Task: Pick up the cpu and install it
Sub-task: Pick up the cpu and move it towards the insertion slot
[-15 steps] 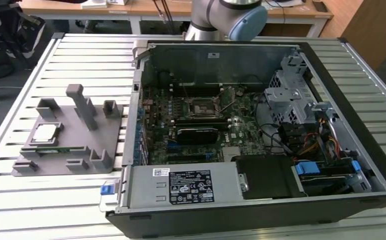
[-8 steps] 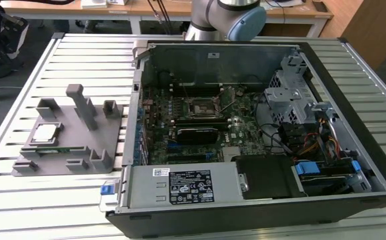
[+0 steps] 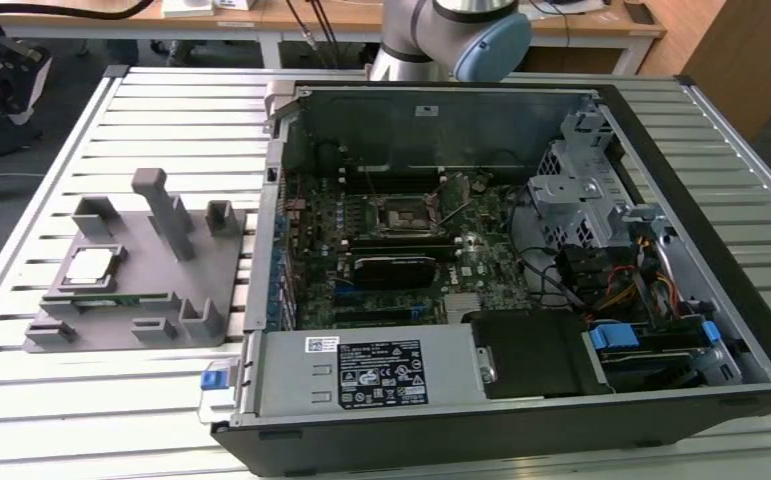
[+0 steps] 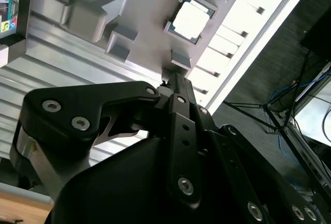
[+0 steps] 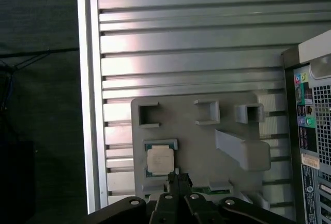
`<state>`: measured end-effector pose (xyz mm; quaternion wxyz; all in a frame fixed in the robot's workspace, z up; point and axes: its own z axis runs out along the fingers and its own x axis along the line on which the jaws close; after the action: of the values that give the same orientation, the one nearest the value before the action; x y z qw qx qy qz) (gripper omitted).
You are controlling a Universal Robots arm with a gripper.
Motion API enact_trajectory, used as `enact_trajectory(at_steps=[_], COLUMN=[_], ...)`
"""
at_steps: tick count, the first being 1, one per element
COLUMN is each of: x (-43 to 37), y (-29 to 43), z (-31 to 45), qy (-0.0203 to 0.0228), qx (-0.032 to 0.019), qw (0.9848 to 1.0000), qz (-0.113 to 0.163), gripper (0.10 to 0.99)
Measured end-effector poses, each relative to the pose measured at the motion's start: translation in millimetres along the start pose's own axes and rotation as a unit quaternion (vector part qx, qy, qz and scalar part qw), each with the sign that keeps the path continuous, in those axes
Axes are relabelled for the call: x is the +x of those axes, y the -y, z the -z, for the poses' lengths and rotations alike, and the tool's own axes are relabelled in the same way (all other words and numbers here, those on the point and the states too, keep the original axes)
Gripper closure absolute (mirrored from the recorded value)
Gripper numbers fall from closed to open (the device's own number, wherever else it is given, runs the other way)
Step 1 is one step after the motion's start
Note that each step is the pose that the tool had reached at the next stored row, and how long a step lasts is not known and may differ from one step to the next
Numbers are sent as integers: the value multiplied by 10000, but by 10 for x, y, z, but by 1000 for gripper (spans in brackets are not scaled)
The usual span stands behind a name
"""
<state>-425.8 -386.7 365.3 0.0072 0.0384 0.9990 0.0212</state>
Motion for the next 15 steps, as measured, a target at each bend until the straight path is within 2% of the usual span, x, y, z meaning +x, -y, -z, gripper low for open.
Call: enact_trajectory(at_steps=[4, 6, 10, 15], x=[1, -1, -5, 3], y=[10, 56, 109, 131], z=[-65, -98, -169, -260], qy=[-18, -29, -106, -111], qx=[9, 11, 16, 12], qw=[10000, 10000, 9999, 9999], qz=[-1, -1, 73, 124], gripper=[980, 980, 980, 980])
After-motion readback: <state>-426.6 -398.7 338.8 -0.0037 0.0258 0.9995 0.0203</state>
